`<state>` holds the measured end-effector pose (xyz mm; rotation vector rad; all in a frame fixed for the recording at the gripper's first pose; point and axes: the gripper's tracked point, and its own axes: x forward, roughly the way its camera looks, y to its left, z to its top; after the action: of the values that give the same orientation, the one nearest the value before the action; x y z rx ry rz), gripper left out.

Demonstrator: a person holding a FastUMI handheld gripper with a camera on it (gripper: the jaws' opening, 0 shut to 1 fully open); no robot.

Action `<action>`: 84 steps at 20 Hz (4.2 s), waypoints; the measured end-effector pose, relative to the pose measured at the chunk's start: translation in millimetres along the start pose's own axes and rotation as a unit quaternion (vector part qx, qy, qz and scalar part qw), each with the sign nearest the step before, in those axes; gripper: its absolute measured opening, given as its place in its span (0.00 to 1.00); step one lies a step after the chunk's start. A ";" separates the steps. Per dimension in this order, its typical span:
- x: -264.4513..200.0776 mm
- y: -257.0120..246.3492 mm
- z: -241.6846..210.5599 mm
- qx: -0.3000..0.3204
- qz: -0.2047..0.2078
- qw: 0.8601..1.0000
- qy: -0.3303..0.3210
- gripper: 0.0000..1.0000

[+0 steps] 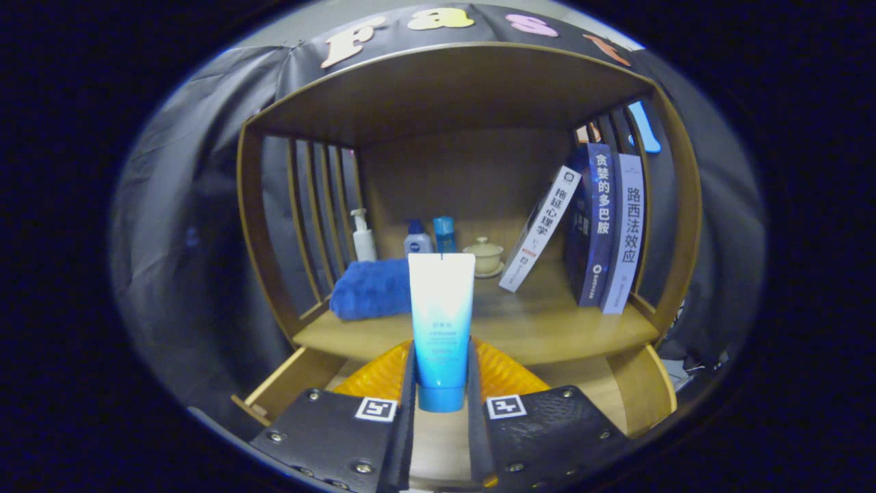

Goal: Pull open the drawer, take out the items inside it, and place them on the countertop above the cabinet.

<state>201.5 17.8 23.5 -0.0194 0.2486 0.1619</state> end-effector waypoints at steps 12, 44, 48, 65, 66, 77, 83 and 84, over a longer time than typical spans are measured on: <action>107.3 -22.4 -18.1 -0.003 -0.080 0.996 0.038 0.34; -20.0 -18.8 -8.6 -0.070 -0.078 0.994 -0.010 0.99; -79.5 1.0 -4.5 -0.083 -0.066 0.994 -0.040 0.99; -194.2 -43.1 -139.6 -0.034 -0.104 0.990 -0.089 0.98; -191.4 -46.8 -148.1 -0.023 -0.105 0.991 -0.085 0.98; -142.1 -63.5 -167.8 0.013 -0.104 0.992 -0.071 1.00; -126.5 -55.1 -165.9 -0.001 -0.088 0.993 -0.082 0.99; -124.1 -55.8 -164.2 0.001 -0.085 0.993 -0.086 0.99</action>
<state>51.9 -63.2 -105.1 -0.0250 0.0747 -0.0063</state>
